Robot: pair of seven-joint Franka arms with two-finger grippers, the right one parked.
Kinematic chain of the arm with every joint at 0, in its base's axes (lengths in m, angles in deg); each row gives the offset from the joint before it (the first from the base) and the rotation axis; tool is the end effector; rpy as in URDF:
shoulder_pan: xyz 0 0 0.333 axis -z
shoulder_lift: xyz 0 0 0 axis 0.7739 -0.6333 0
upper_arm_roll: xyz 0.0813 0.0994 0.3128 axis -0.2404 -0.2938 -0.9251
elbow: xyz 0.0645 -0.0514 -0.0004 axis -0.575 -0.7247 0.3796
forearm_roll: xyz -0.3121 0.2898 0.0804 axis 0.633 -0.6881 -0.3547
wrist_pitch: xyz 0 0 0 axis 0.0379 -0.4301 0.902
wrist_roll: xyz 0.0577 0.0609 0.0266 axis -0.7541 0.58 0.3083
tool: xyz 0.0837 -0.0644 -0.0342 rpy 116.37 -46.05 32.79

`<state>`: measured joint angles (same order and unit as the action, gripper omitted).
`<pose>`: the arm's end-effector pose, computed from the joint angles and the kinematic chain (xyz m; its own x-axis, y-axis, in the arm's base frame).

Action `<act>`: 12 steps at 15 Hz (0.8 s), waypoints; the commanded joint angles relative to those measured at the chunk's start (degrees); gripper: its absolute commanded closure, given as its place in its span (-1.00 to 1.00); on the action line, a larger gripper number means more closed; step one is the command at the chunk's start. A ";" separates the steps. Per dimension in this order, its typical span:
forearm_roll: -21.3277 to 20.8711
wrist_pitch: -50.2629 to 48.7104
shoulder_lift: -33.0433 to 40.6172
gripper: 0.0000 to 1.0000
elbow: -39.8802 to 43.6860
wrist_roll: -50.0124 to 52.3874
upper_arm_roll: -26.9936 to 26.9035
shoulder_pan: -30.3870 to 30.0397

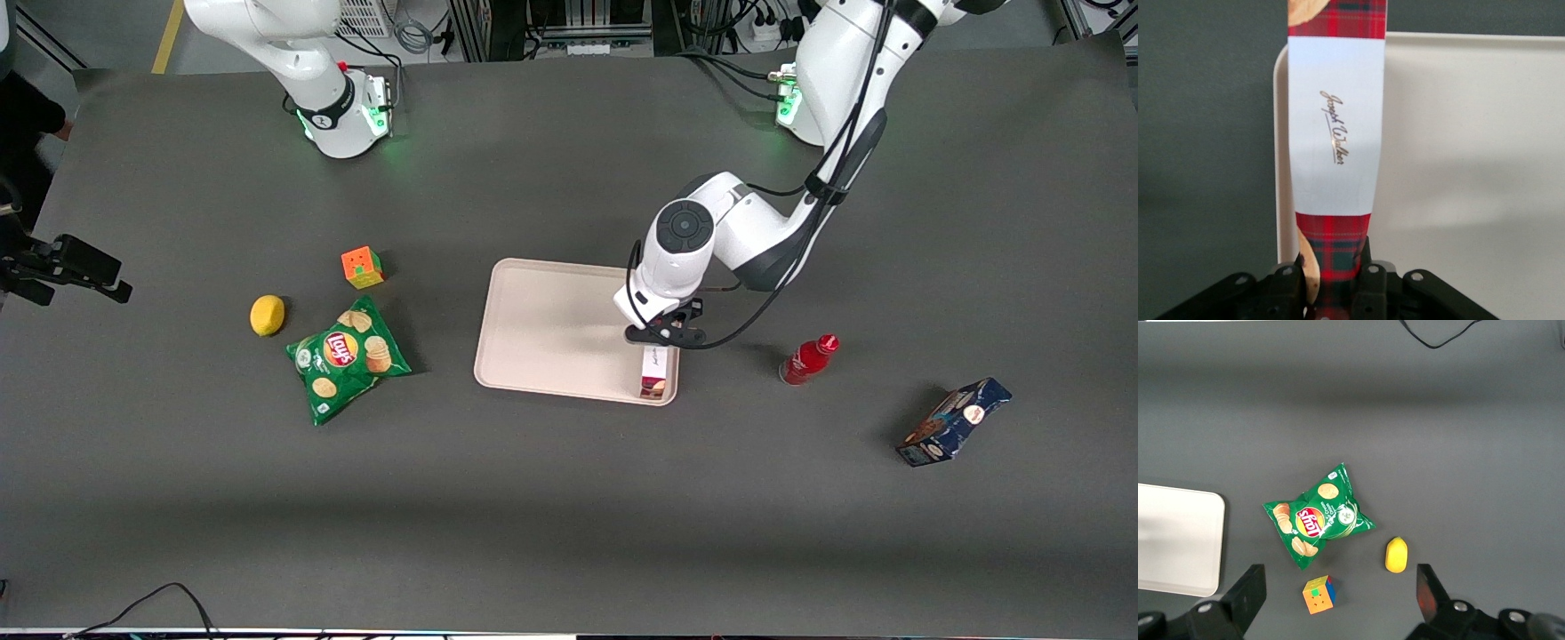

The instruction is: Place red cookie box on tray

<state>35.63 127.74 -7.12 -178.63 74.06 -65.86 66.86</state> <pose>0.5178 -0.4105 0.2225 0.9968 -0.0799 -0.0068 -0.0798 -0.9967 0.0172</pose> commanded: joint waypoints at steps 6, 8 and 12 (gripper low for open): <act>-1.28 0.92 -0.01 -1.00 0.10 1.95 -2.25 1.69; -1.20 -0.13 0.51 -1.00 0.98 1.16 -2.43 1.61; 1.25 -13.45 3.85 -1.00 8.95 -3.83 -3.04 0.99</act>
<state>35.51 125.21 -6.86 -175.65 74.02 -67.71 67.28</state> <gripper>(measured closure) 0.000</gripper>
